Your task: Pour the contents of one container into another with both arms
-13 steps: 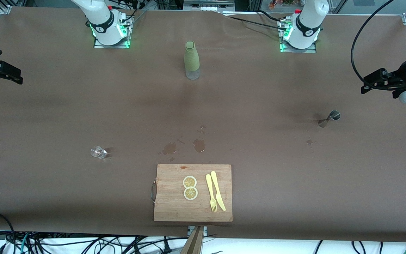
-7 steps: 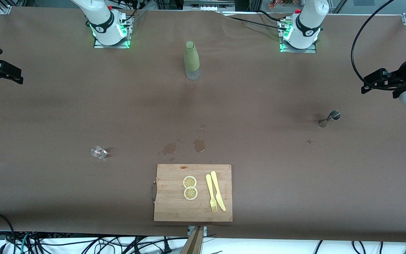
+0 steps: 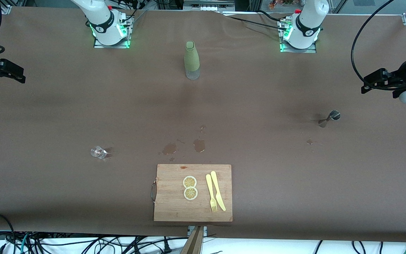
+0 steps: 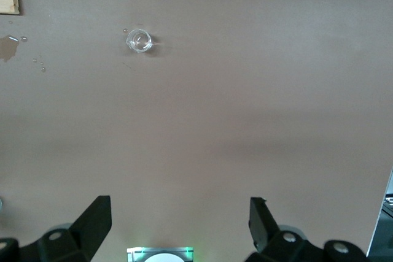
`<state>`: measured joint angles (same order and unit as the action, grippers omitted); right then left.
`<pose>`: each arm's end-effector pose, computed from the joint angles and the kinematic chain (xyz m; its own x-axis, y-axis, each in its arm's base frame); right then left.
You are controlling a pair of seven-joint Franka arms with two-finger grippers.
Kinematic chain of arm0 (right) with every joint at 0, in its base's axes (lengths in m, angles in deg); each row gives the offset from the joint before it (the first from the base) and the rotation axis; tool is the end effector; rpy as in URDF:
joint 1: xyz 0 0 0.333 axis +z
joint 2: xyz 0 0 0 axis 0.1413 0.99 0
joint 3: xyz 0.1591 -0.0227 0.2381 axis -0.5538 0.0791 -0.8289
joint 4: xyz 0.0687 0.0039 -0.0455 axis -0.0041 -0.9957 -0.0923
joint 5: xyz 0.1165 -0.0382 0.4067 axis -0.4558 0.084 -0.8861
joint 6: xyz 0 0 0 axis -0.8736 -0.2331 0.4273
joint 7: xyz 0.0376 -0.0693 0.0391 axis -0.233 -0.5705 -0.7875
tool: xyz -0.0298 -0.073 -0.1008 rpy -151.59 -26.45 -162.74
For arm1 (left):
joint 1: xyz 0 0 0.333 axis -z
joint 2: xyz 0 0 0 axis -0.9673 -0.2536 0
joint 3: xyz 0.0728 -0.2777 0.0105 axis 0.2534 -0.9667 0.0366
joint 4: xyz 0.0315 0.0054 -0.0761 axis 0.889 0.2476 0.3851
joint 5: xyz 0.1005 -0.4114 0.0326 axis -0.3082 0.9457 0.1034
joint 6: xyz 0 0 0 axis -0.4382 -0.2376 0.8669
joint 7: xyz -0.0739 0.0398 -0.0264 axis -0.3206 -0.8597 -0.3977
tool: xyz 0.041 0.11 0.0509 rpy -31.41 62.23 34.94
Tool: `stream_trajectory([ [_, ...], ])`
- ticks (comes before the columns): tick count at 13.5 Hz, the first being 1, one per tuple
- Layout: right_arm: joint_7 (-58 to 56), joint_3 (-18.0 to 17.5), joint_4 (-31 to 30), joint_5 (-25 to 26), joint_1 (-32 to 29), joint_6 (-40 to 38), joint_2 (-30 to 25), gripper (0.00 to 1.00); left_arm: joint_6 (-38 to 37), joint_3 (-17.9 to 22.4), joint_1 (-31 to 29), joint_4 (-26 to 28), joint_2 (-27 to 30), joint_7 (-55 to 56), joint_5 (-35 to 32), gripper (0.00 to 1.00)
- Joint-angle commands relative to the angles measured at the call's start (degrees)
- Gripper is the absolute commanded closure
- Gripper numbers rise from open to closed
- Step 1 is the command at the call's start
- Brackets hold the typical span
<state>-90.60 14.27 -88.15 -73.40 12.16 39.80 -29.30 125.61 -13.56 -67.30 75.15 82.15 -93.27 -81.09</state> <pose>0.5910 -0.0188 0.5862 0.9944 0.0237 -0.1029 0.0334 -0.9951 0.0933 0.6034 0.0019 0.5616 0.9910 -0.1068 -0.0812 -0.1043 -0.9939 0.0351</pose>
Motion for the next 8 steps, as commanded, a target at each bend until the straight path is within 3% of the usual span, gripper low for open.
stream_trajectory([
  [1, 0.1, 0.0, -1.5, -0.8, -0.3, 0.2, -1.8, 0.00, -0.4, 0.0, -0.3, 0.5, 0.7, -0.2, 0.6, 0.00],
  [8, 0.0, 0.3, -0.5, -0.8, -0.3, -0.3, 0.1, 0.00, -0.4, 0.0, -0.5, 0.5, 0.7, -0.2, 0.8, 0.00],
])
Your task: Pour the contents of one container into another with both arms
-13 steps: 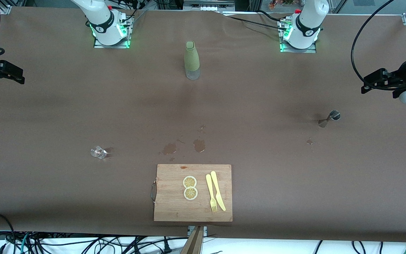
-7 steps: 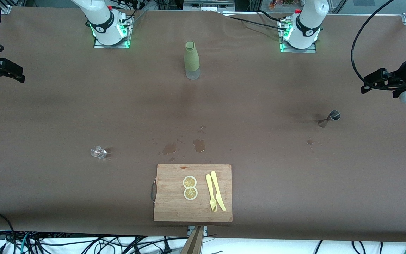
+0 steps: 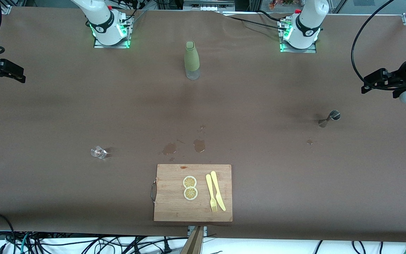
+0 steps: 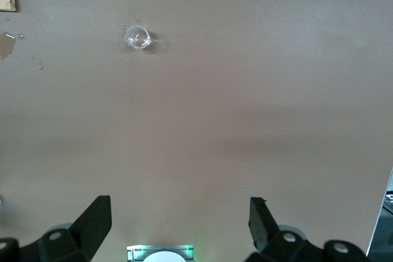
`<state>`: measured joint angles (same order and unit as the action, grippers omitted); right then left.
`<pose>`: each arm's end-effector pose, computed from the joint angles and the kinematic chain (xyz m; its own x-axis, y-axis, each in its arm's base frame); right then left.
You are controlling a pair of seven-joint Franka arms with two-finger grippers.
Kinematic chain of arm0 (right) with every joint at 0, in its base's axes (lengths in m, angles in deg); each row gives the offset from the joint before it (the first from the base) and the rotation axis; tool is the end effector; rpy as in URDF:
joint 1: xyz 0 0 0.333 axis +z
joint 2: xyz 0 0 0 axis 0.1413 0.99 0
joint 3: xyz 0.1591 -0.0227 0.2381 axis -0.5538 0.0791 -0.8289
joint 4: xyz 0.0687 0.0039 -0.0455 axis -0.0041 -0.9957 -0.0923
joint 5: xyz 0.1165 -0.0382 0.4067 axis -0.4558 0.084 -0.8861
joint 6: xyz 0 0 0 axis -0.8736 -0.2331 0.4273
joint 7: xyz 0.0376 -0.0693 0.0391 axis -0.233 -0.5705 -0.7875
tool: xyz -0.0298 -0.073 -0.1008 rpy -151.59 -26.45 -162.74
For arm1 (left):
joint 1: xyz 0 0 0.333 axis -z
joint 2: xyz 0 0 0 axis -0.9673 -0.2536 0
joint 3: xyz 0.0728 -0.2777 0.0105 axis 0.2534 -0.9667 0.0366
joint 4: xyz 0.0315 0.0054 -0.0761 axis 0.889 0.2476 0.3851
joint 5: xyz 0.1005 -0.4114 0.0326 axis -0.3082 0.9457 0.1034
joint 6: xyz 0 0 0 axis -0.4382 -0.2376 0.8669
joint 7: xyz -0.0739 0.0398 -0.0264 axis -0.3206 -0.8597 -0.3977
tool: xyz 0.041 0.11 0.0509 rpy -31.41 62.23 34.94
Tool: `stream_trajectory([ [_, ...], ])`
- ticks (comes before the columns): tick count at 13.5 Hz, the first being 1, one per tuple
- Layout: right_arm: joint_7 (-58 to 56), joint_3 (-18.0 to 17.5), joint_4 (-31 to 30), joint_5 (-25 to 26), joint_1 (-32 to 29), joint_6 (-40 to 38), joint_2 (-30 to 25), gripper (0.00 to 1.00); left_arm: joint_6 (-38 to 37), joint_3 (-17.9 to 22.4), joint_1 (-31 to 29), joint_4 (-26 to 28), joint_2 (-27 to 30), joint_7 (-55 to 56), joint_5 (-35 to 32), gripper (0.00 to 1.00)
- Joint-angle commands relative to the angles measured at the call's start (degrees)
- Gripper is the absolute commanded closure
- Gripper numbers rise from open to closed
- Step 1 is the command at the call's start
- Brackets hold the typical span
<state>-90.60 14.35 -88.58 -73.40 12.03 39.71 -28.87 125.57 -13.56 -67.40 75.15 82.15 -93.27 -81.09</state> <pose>0.5924 -0.0208 0.5780 0.9927 0.0198 -0.1193 0.0311 -0.9952 0.0933 0.6033 0.0030 0.5615 0.9911 -0.1051 -0.0819 -0.1025 -0.9941 0.0352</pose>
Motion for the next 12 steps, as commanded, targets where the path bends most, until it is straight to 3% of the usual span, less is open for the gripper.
stream_trajectory([
  [1, 0.1, 0.2, 0.0, -0.7, 0.0, -0.1, -0.3, 0.00, -0.3, 0.0, -0.4, 0.5, 0.7, -0.2, 0.8, 0.00],
  [12, -0.2, 0.4, 0.0, -0.5, -0.3, 0.1, -0.3, 0.00, -0.9, 0.0, -0.6, 0.4, 0.8, -0.2, 0.9, 0.00],
])
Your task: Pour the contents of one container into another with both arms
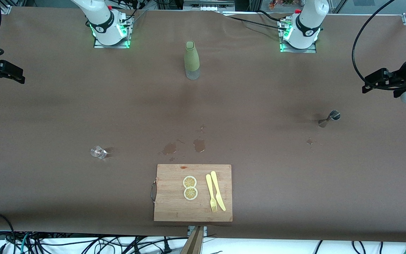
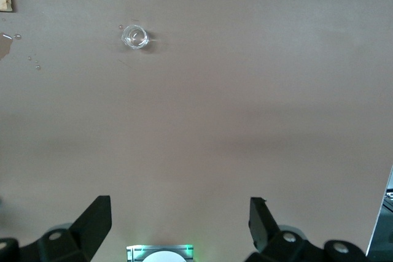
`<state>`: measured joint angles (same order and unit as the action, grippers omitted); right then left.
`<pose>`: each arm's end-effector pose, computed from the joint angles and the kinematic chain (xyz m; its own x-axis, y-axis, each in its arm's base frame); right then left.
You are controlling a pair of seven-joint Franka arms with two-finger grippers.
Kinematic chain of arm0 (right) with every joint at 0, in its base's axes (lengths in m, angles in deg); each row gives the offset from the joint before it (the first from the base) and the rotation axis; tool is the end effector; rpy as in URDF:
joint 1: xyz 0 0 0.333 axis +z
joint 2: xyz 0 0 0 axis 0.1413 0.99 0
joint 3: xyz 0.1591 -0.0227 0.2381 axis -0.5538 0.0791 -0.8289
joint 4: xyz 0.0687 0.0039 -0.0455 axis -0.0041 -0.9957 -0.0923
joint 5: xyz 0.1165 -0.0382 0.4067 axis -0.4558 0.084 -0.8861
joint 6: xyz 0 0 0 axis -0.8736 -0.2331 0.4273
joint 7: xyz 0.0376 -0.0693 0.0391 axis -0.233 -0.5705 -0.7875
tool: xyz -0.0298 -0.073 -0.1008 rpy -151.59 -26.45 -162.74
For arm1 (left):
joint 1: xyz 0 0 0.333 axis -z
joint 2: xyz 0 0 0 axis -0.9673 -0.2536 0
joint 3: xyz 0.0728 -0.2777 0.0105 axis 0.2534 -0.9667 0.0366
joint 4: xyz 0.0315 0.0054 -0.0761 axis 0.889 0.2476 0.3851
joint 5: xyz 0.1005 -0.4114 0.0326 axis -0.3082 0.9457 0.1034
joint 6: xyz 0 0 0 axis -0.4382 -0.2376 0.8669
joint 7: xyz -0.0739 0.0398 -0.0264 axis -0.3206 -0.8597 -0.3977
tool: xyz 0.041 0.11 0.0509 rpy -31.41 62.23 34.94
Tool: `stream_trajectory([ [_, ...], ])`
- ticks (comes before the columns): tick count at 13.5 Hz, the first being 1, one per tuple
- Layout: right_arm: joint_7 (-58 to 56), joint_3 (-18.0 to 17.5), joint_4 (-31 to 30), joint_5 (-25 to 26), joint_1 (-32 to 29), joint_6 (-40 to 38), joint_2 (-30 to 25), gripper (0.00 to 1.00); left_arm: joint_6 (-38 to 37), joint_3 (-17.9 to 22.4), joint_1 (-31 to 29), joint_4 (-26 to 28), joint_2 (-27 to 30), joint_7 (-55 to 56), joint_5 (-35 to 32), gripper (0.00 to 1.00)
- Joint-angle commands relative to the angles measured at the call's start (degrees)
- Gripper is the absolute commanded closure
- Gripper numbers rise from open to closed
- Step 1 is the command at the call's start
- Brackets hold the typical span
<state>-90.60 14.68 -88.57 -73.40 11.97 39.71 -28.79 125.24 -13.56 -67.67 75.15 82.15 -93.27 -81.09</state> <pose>0.5926 -0.0247 0.5773 0.9926 0.0130 -0.1205 0.0244 -0.9953 0.0939 0.6025 0.0058 0.5611 0.9911 -0.1006 -0.0876 -0.0978 -0.9946 0.0359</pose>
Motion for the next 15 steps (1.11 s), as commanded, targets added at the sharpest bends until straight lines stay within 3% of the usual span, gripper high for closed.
stream_trajectory([
  [1, -0.2, 0.1, 0.0, -0.4, -0.2, 0.1, -0.5, 0.00, -0.5, 0.0, -0.3, 0.5, 0.8, -0.2, 0.8, 0.00],
  [10, -0.2, 0.1, 0.0, -0.3, -0.7, -0.2, -0.4, 0.00, -0.5, 0.0, -1.0, 0.5, 0.7, -0.2, 0.8, 0.00],
  [15, 0.2, 1.9, -0.2, -0.3, -0.9, -0.3, 0.6, 0.00, 0.5, 0.0, -5.3, 0.6, -2.0, -7.0, 0.8, 0.00],
])
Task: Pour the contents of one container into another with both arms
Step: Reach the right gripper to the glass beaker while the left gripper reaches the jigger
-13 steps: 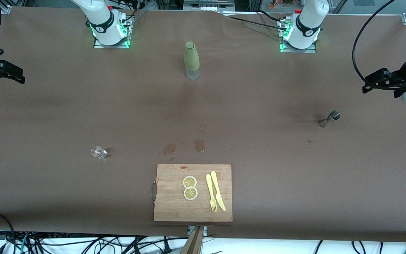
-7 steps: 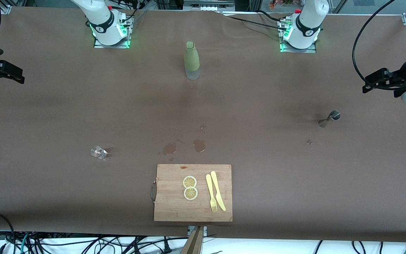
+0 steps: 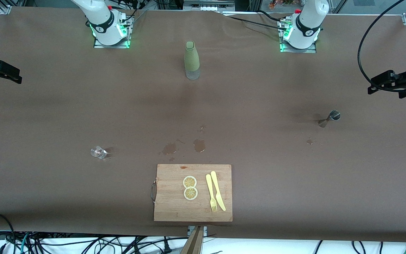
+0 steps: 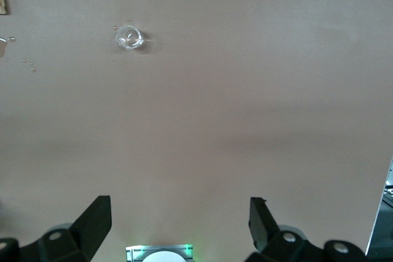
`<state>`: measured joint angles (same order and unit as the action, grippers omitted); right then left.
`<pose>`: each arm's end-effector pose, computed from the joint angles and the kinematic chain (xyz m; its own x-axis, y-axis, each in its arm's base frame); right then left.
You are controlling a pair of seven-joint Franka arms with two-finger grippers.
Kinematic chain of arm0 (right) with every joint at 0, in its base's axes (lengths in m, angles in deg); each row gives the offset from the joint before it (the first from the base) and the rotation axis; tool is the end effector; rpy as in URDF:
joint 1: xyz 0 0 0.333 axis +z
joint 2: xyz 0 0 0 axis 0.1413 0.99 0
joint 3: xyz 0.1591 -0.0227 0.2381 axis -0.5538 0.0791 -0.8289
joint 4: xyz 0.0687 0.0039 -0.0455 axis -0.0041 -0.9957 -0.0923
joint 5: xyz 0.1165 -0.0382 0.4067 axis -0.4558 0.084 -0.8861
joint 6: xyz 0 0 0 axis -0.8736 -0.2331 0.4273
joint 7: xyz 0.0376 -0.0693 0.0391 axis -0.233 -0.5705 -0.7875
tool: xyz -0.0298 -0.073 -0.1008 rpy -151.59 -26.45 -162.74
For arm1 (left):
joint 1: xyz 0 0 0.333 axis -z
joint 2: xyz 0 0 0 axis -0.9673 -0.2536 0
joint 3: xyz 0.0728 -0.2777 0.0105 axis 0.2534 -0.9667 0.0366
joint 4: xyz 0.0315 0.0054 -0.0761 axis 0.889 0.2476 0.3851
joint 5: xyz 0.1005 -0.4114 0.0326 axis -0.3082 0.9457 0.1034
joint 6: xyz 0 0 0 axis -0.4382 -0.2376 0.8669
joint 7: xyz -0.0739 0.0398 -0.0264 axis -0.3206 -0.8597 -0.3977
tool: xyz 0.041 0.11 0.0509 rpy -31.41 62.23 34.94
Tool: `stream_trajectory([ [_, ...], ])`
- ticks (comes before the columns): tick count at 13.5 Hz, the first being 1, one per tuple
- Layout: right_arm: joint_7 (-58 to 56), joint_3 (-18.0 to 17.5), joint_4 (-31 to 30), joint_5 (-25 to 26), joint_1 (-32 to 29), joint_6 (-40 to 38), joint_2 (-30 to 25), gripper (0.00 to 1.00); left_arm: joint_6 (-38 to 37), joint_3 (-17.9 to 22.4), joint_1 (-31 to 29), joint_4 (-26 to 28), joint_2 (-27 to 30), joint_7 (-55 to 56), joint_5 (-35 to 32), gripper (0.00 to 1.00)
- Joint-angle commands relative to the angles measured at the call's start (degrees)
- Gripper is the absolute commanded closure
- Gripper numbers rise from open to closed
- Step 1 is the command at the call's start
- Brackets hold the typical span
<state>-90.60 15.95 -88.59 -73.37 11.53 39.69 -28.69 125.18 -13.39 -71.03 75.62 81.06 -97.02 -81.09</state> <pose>0.5919 -0.0418 0.5762 0.9923 -0.0169 -0.1228 -0.0050 -0.9953 0.0965 0.6046 0.0425 0.5456 0.9881 -0.1044 -0.1130 -0.1001 -0.9940 0.0434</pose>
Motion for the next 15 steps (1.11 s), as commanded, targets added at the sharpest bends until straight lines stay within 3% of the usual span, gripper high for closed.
stream_trajectory([
  [1, 0.1, 0.8, -0.3, -0.4, -0.4, 0.1, 0.6, 0.00, 0.7, -0.1, -2.8, 0.1, -1.6, -3.4, 0.8, 0.00],
  [9, 0.3, 0.8, -0.3, -0.7, -1.1, -0.5, 5.6, 0.00, 4.4, -0.2, -10.9, 0.4, -10.2, -18.4, 1.1, 0.00],
  [11, -0.4, 0.8, -0.3, -0.3, -1.1, -0.4, 6.1, 0.00, 5.8, -0.7, -14.4, 0.5, -13.2, -24.2, 3.8, 0.00],
  [15, -15.5, 0.8, -0.4, -1.5, -2.3, 5.3, 10.0, 0.00, 6.6, -0.7, -19.7, 0.4, -19.9, -40.8, 10.1, 0.00],
])
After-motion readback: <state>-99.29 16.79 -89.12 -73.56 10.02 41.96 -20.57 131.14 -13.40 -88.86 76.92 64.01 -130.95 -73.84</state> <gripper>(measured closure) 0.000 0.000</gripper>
